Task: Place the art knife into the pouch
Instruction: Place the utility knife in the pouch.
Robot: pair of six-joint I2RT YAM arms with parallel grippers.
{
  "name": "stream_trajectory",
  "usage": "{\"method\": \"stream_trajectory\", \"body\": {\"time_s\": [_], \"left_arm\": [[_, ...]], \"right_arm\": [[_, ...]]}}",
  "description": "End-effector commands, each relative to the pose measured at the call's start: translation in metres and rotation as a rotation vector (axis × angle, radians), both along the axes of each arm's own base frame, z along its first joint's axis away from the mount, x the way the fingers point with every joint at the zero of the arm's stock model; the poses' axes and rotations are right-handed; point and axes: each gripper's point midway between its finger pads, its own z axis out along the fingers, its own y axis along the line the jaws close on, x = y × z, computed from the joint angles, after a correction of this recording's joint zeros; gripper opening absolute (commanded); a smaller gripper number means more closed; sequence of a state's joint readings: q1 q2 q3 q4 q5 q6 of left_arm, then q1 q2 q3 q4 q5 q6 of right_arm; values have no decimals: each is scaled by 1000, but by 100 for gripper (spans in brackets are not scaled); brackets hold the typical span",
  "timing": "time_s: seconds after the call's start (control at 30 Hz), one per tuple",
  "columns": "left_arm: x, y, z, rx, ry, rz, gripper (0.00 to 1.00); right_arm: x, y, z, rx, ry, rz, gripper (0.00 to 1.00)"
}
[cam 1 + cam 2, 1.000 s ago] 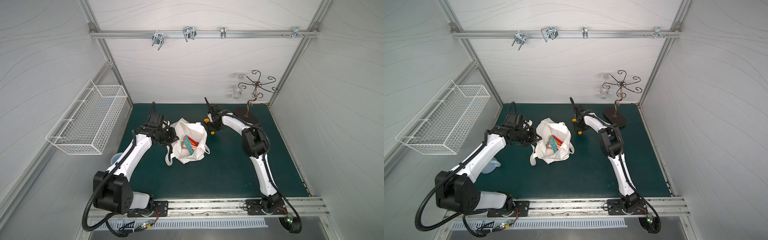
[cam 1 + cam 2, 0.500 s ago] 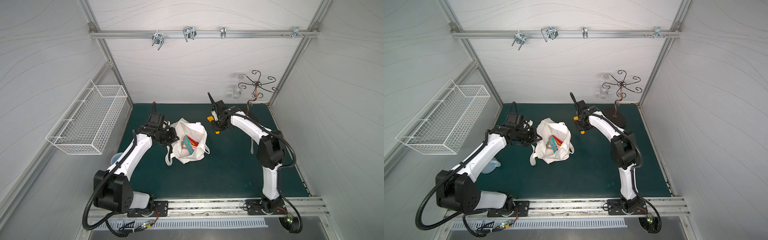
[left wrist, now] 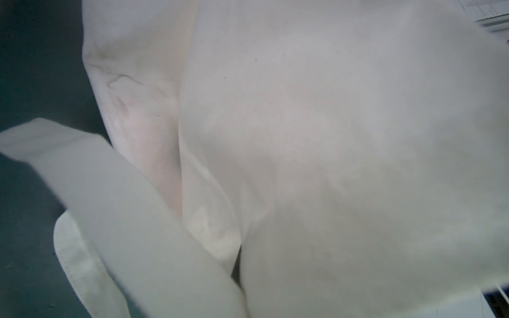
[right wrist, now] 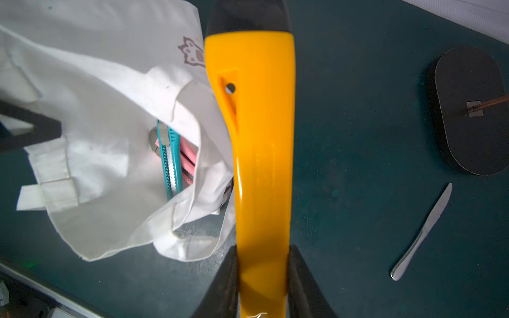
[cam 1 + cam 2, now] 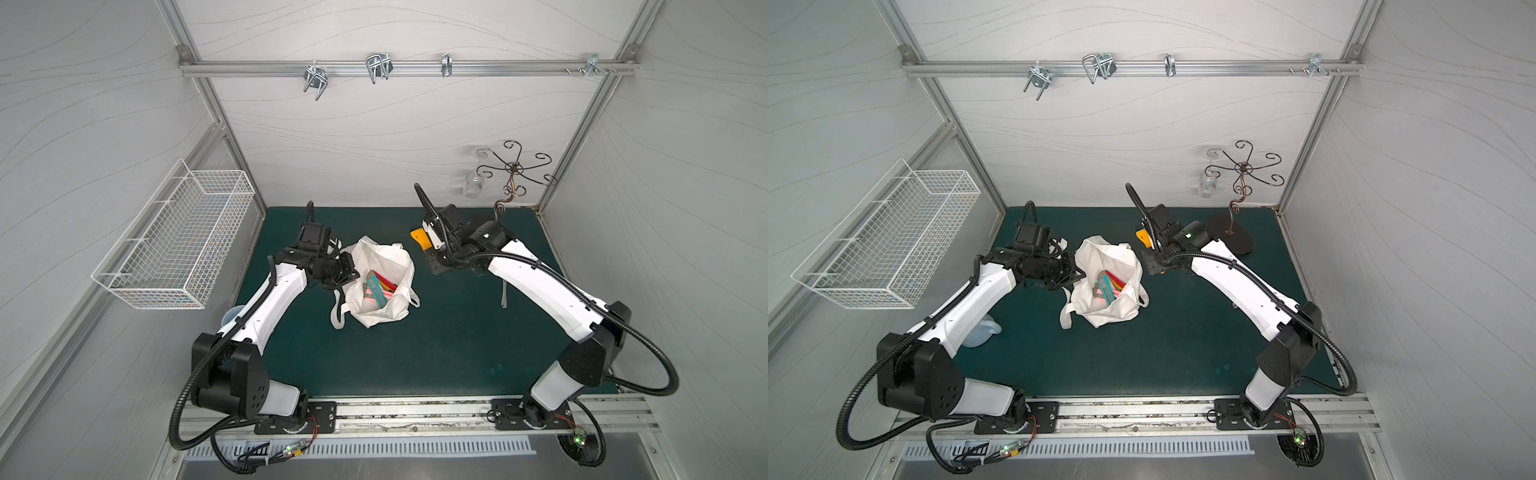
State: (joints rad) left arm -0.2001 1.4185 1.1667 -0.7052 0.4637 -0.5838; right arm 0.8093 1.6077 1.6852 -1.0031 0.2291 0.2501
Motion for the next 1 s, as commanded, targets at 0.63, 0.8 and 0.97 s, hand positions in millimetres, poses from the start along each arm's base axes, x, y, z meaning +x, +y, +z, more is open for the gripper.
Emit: {"method": "stream_trajectory", "body": {"time_s": [0.63,0.8,0.97], "left_arm": [[16,-4,19,15,-77,-2,0],[12,-5,18,3,-76,-4,0],[7,-5,14,-1,-69,-7,0]], "right_arm": [[-89,62,-13,8,117,192,32],[-64,93,-26,-6,116,207,32],[-36,117,-42,-19,149,206,29]]}}
